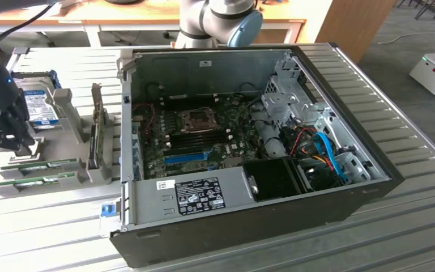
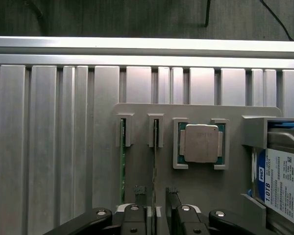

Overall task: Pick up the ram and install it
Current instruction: 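Pick up the ram and move it above insertion slot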

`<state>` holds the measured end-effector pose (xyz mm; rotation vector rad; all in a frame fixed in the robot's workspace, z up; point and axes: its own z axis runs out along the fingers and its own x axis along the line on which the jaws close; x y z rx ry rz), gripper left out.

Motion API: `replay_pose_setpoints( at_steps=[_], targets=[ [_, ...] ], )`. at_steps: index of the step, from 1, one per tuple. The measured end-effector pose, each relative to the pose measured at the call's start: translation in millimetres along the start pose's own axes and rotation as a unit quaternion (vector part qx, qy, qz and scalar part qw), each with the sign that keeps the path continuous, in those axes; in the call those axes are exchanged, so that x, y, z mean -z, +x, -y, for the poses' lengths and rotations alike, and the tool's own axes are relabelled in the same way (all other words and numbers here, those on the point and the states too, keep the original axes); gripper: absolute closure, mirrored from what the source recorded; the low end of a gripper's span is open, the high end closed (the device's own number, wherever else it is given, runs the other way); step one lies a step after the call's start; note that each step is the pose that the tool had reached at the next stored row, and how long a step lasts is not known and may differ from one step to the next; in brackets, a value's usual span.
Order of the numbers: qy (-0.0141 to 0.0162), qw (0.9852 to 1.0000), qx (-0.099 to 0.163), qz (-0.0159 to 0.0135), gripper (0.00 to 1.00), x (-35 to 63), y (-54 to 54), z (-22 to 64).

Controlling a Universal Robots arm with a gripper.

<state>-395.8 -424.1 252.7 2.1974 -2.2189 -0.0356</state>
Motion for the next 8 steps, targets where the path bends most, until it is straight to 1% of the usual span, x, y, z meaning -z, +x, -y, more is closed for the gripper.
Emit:
replay_pose_setpoints(
  at_steps=[8],
  targets=[
    [0.0000, 1.0000, 0.000, 0.0000, 0.70, 0.0, 4.6, 0.0]
  ],
)
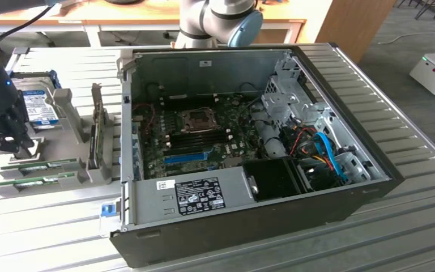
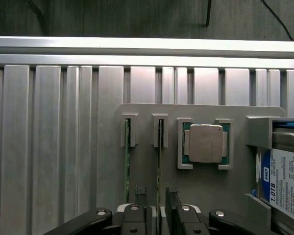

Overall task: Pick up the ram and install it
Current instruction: 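Pick up the ram and move it above insertion slot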

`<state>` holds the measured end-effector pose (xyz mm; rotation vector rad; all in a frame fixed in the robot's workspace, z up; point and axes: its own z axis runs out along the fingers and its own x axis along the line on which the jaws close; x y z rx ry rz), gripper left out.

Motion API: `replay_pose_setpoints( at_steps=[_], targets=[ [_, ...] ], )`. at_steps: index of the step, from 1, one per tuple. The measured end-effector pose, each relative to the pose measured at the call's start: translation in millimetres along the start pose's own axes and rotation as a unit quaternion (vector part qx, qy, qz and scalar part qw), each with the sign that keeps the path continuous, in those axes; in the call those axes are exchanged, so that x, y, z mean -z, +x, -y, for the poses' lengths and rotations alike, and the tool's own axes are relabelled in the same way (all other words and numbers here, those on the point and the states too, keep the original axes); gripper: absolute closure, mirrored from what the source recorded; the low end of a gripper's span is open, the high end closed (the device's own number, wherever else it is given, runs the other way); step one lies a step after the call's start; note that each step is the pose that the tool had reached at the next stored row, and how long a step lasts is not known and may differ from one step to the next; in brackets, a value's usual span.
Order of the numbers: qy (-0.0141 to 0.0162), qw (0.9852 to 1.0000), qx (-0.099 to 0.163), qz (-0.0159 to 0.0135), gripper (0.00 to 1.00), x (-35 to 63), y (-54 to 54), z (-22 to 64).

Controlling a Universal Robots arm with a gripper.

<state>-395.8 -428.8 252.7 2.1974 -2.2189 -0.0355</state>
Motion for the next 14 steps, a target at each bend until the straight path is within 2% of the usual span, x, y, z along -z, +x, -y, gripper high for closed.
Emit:
replay_pose_setpoints(
  at_steps=[7, 14],
  targets=[
    [0.0001, 1.0000, 0.000, 0.0001, 0.70, -1.2, 0.1, 0.0],
    [0.0000, 1.0000, 0.000, 0.0000, 0.70, -11.4, 0.1, 0.3]
  ],
)
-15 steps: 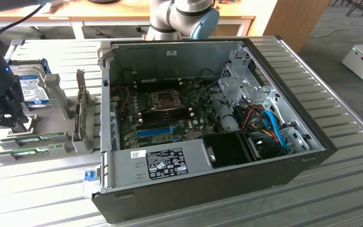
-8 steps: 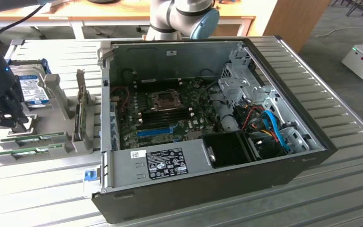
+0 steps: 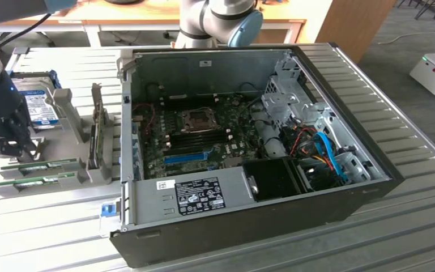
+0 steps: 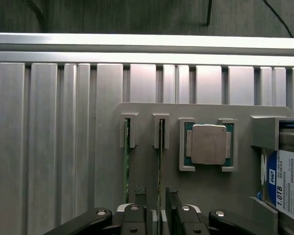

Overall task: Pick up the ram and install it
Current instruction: 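Pick up the ram and move it above insertion slot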

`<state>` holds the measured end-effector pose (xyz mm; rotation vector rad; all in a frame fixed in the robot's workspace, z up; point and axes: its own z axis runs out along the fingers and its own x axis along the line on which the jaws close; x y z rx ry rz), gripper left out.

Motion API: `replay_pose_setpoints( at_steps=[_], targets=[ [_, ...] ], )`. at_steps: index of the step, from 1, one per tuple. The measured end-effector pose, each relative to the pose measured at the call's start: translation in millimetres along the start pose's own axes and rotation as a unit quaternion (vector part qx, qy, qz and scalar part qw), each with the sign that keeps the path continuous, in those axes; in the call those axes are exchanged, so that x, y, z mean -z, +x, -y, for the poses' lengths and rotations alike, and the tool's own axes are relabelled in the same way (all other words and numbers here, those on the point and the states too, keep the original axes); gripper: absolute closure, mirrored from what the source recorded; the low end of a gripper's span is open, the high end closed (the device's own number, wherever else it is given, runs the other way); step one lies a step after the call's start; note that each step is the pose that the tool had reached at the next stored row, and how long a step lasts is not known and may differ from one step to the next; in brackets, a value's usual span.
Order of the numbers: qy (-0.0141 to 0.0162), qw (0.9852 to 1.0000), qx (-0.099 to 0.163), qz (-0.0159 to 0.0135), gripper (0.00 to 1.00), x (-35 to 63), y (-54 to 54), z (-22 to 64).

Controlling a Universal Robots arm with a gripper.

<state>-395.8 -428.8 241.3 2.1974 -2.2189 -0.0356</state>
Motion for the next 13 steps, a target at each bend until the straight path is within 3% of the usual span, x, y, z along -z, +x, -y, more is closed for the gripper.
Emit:
replay_pose_setpoints(
  at_steps=[8, 13],
  targets=[
    [0.0001, 1.0000, 0.000, 0.0000, 0.70, -13.0, 0.0, 0.4],
    [-0.0001, 1.0000, 0.000, -0.0001, 0.70, -15.5, 0.1, 0.4]
  ],
)
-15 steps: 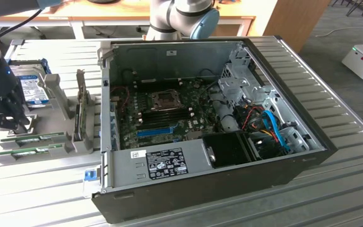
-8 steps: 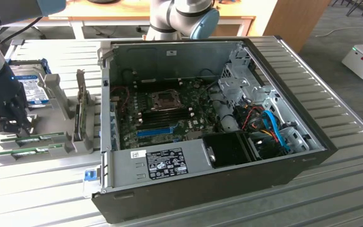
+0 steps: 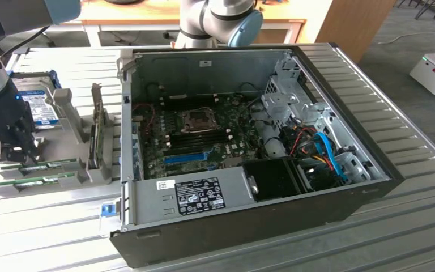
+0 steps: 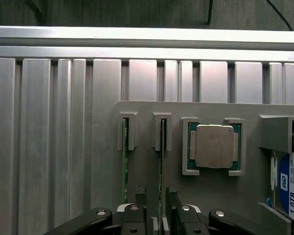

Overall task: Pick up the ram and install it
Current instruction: 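Pick up the ram and move it above insertion slot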

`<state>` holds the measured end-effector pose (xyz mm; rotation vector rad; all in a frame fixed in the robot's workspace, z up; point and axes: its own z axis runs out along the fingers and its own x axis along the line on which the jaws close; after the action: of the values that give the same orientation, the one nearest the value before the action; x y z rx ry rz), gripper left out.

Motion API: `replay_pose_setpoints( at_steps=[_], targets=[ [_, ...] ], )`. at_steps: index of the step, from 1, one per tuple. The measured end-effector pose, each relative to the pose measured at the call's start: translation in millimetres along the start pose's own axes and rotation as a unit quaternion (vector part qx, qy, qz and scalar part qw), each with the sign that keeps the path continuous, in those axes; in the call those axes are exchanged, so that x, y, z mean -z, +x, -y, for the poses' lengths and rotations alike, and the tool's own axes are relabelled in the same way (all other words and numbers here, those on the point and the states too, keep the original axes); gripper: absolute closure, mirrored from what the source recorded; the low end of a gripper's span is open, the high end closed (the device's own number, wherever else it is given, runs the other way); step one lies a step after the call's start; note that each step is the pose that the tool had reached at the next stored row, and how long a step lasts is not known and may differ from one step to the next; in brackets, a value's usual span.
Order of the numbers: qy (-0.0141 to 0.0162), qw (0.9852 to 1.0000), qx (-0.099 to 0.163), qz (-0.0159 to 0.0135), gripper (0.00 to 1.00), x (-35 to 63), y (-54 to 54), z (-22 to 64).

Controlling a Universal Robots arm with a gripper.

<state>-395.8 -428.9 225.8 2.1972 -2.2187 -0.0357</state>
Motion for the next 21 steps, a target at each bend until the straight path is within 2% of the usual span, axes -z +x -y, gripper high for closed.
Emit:
replay_pose_setpoints(
  at_steps=[7, 21],
  targets=[
    [0.0001, 1.0000, 0.000, 0.0000, 0.70, -0.2, 2.0, 0.1],
    [0.0001, 1.0000, 0.000, -0.0002, 0.70, -0.1, 17.1, 0.2]
  ],
)
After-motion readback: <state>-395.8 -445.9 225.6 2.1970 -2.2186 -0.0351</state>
